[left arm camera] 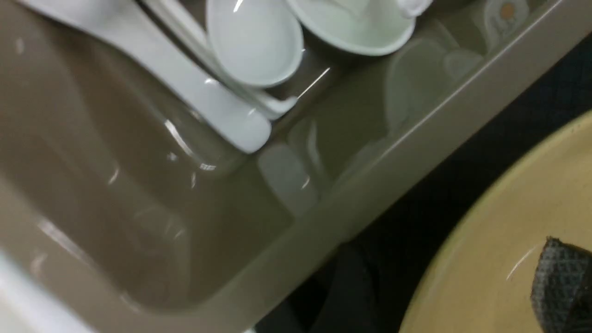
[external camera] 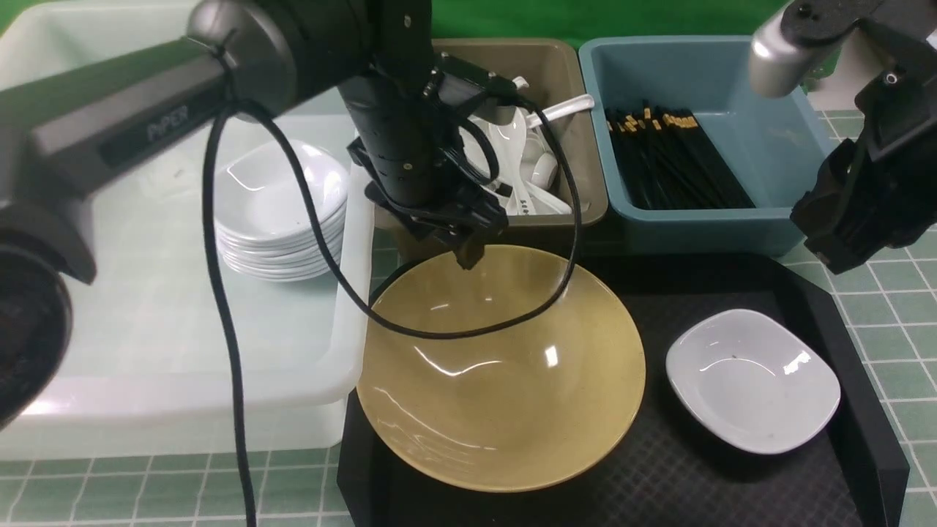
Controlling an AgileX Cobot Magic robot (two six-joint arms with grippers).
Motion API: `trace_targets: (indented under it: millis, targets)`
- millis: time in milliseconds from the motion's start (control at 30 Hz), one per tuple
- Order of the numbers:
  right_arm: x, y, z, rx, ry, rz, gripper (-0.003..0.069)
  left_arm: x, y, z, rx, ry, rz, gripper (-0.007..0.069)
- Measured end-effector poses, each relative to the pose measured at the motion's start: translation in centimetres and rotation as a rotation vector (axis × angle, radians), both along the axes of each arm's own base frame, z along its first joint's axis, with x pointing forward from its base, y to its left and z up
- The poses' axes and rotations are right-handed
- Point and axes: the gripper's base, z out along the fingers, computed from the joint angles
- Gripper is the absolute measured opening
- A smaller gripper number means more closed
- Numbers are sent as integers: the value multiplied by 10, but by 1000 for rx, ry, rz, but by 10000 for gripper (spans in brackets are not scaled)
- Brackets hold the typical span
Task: On blue table put chopsticks spoon bowls plates into blue grey white boxes.
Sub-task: 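Grasp the large bowl on the tray by its rim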
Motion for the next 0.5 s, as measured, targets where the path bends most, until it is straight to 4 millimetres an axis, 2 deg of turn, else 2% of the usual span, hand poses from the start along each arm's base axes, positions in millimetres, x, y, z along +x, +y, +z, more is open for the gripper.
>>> trace_targets:
  millis: [200, 300, 500]
  targets:
    - [0, 0, 0, 3, -6, 1, 222, 3, -3, -12, 3, 34, -2, 438]
    - [1, 1, 1, 8, -15, 2, 224, 2, -4, -12, 3, 45, -3, 434]
    - [2, 1, 1, 13, -26, 4, 225, -4, -12, -15, 51, 59, -50, 375]
